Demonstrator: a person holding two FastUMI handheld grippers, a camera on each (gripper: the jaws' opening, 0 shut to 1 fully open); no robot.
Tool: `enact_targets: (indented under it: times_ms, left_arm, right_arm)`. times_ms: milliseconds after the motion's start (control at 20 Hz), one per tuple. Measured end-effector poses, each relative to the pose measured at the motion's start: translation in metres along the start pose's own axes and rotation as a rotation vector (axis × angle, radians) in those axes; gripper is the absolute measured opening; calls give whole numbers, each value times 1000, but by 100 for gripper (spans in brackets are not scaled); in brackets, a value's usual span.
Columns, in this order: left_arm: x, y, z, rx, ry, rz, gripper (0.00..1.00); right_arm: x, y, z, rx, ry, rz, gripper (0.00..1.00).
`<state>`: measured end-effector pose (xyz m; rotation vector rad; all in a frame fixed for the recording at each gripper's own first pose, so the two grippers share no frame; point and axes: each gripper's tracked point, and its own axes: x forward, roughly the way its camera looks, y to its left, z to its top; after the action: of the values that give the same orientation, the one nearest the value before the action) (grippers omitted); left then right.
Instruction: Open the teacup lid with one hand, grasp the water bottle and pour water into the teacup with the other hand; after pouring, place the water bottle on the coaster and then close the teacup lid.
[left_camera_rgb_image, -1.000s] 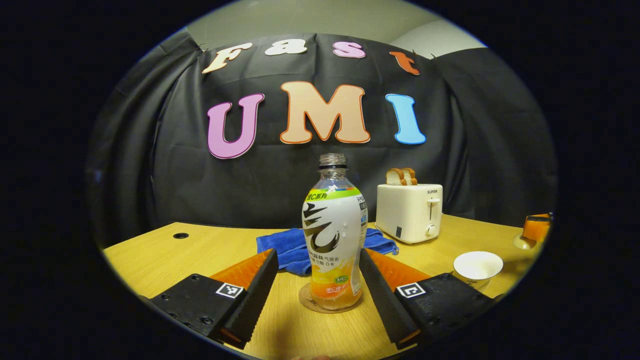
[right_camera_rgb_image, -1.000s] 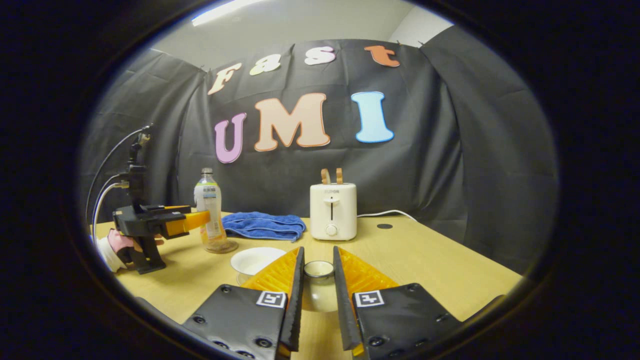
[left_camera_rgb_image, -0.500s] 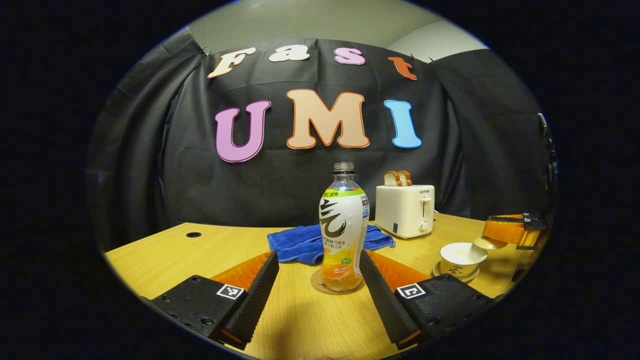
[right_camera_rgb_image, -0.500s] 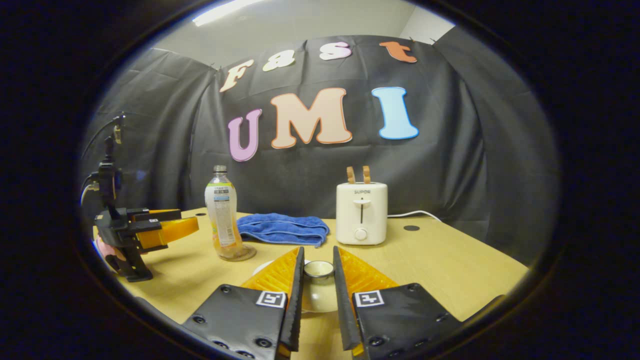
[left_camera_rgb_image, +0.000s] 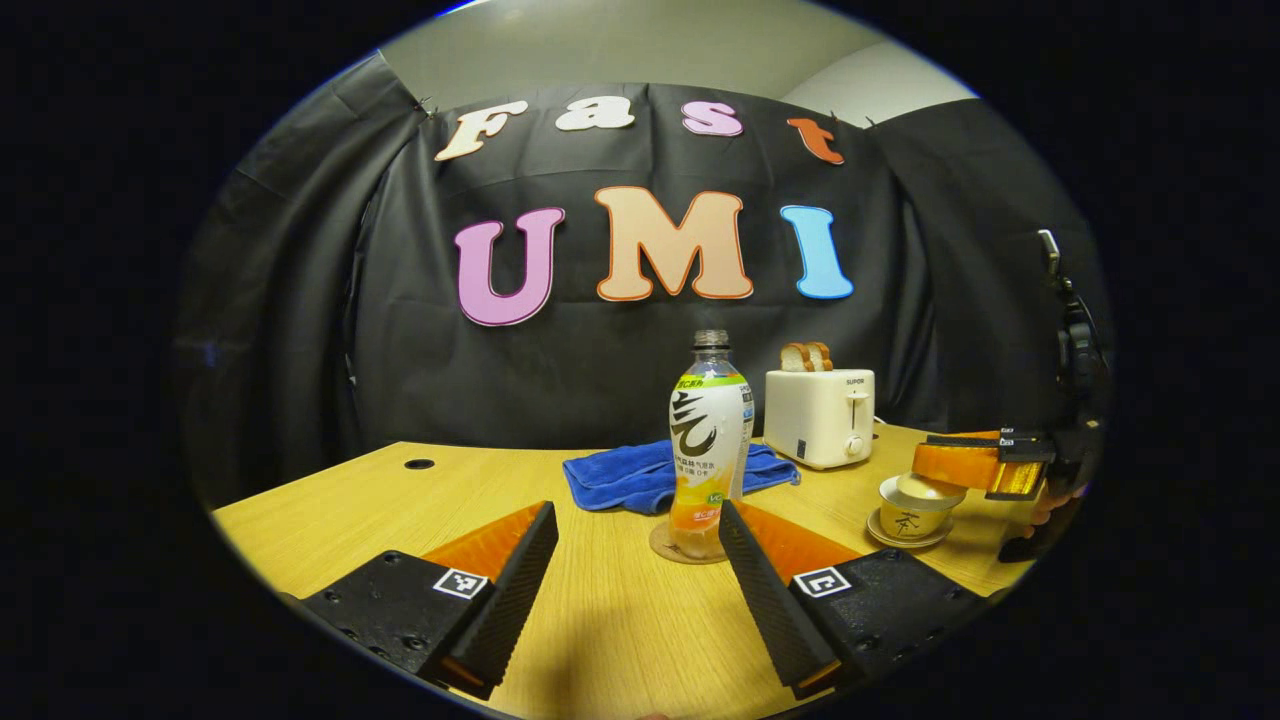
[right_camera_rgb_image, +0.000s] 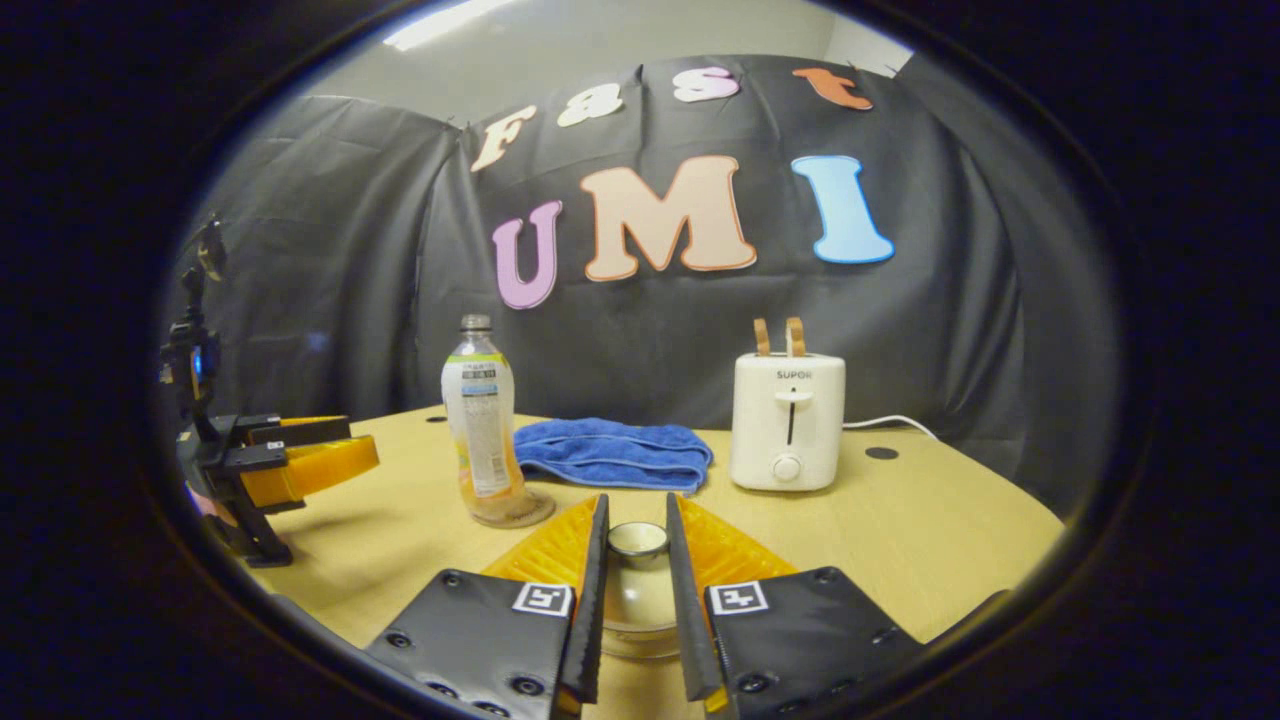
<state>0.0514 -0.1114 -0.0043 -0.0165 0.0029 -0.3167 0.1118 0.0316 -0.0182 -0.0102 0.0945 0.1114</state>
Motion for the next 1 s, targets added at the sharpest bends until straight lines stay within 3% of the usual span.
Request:
enact_targets:
  times_ms: [750,1000]
  left_arm:
    - [-1,-2,0,2,2,1,94]
    - [-1,-2,1,2,3,3,94]
  right_arm:
    - [1,5,-8,-4,59,10,40]
    - [-8,3,0,4,-1,8,86]
